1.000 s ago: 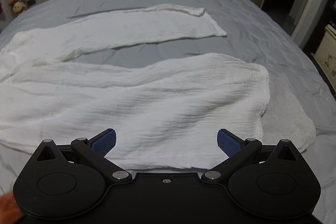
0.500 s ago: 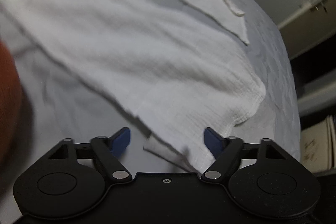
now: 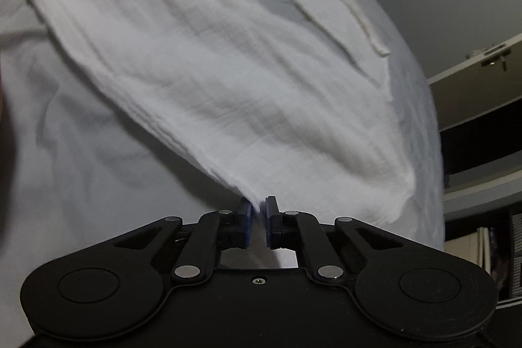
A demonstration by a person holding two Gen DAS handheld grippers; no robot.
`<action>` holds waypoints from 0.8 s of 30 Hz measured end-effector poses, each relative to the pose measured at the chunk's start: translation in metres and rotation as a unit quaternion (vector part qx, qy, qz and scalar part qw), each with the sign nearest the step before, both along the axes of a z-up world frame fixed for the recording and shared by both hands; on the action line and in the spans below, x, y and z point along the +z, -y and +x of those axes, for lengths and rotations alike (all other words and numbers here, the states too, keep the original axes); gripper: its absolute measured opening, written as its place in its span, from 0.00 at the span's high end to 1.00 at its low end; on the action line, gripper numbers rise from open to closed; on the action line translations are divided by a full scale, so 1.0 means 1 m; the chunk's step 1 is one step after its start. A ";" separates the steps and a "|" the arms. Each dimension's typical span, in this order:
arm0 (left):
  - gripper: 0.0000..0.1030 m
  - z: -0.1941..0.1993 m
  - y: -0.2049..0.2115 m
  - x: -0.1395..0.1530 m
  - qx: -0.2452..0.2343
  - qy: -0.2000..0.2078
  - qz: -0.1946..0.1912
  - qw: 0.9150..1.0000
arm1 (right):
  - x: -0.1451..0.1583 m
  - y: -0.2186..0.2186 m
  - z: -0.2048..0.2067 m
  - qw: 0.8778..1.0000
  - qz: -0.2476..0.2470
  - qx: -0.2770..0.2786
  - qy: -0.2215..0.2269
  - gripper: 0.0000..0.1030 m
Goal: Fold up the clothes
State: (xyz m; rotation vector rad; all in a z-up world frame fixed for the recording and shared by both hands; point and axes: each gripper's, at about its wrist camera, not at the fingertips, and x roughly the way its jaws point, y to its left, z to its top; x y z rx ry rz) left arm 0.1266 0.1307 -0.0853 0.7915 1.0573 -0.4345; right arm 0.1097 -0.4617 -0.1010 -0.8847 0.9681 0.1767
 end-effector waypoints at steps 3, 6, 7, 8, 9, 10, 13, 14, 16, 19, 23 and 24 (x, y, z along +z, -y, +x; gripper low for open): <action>0.85 0.007 0.003 0.013 0.015 0.018 -0.005 1.000 | 0.016 0.001 0.008 0.999 0.005 -0.016 0.028 0.95; 0.85 0.020 0.006 0.030 0.038 0.039 -0.012 0.998 | 0.035 -0.002 0.023 0.998 0.003 -0.031 0.062 0.96; 0.85 0.022 0.007 0.033 0.042 0.044 -0.013 0.998 | 0.042 -0.003 0.031 0.997 0.001 -0.038 0.071 0.97; 0.86 0.026 0.007 0.037 0.048 0.049 -0.013 0.998 | 0.046 -0.003 0.037 0.996 0.000 -0.043 0.077 0.98; 0.86 0.032 0.007 0.043 0.057 0.057 -0.014 0.997 | 0.052 -0.004 0.044 0.995 -0.002 -0.048 0.083 0.98; 0.86 0.038 0.007 0.048 0.065 0.064 -0.015 0.996 | 0.058 -0.005 0.053 0.995 -0.002 -0.054 0.089 0.98; 0.86 0.057 0.006 0.062 0.090 0.083 -0.017 0.992 | 0.074 -0.009 0.077 0.993 -0.011 -0.059 0.106 0.99; 0.86 0.063 0.005 0.066 0.097 0.088 -0.018 0.991 | 0.078 -0.011 0.085 0.992 -0.015 -0.059 0.111 0.99; 0.86 0.077 0.004 0.074 0.113 0.100 -0.019 0.988 | 0.085 -0.016 0.101 0.991 -0.020 -0.060 0.121 0.99; 0.86 0.100 0.006 0.085 0.128 0.114 -0.020 0.985 | 0.092 -0.021 0.129 0.988 -0.031 -0.065 0.134 0.99; 0.86 0.129 0.011 0.089 0.137 0.121 -0.019 0.983 | 0.096 -0.027 0.177 0.985 -0.043 -0.082 0.148 0.99; 0.86 0.142 0.012 0.089 0.139 0.120 -0.018 0.983 | 0.097 -0.028 0.191 0.984 -0.043 -0.088 0.150 0.99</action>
